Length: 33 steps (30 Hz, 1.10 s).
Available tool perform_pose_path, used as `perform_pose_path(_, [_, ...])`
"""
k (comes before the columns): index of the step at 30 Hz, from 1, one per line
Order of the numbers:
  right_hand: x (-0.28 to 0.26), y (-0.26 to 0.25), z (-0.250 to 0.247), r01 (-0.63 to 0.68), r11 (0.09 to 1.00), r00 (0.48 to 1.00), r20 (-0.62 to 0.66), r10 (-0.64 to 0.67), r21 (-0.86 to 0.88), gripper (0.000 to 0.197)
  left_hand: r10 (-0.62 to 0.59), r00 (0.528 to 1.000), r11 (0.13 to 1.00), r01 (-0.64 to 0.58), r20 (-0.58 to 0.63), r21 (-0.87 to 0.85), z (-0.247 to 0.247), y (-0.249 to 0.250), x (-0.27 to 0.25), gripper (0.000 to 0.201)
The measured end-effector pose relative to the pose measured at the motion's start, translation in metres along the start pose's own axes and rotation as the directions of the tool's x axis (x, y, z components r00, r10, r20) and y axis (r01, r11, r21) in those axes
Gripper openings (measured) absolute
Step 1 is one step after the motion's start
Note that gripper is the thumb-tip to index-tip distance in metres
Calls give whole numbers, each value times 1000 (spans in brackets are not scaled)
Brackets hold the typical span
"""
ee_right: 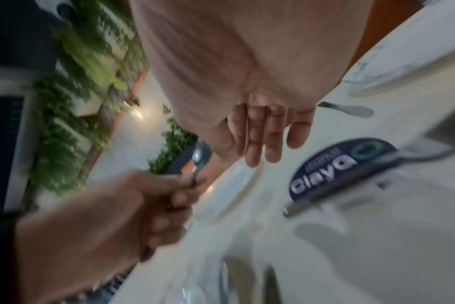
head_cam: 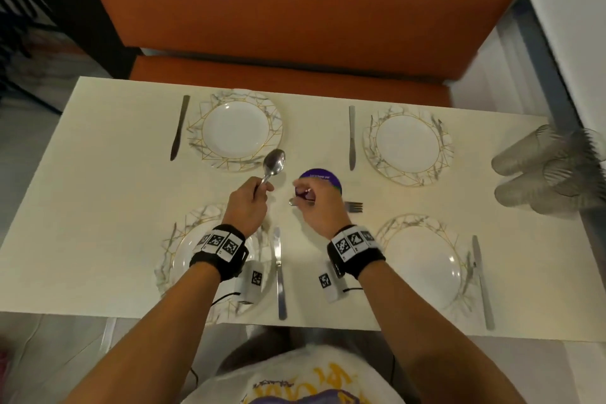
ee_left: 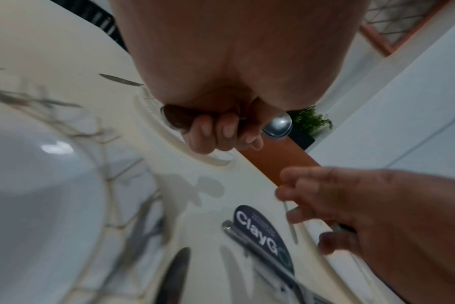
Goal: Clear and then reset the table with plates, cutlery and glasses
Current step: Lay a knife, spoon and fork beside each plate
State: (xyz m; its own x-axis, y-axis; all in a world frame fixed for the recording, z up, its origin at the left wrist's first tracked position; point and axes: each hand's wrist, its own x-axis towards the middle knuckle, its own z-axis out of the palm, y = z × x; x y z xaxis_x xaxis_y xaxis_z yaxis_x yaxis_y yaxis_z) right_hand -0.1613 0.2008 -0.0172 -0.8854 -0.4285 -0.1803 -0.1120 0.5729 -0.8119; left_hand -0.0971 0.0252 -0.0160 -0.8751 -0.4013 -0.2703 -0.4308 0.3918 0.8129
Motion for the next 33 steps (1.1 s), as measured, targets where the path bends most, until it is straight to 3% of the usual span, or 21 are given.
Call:
perform_pose_path(4, [-47,37,49,175,904,946,320,-45,-389,70,-16,1000,1000,16,-3,-13,-18,-37,-22,23])
perform_pose_path(7, [-79,50,69,263,816,922,384,-55,-514,95,-24,1000,1000,24,10,-1,-29,-57,-31,24])
perform_pose_path(12, [-103,55,83,256,770,930,365,-32,-585,95,-27,1000,1000,27,15,-15,-41,-69,-40,26])
perform_pose_path(26, [-112,55,92,179,807,951,309,5,-563,98,-117,990,974,129,78,-186,-35,-67,-44,28])
perform_pose_path(30, [-109,52,89,122,875,964,267,8,-469,96,-141,985,962,160,98,-222,-34,-62,-47,24])
perform_pose_path(33, [-99,36,78,36,958,993,115,-3,-283,77,-160,981,933,186,107,-307,-34,-53,-49,19])
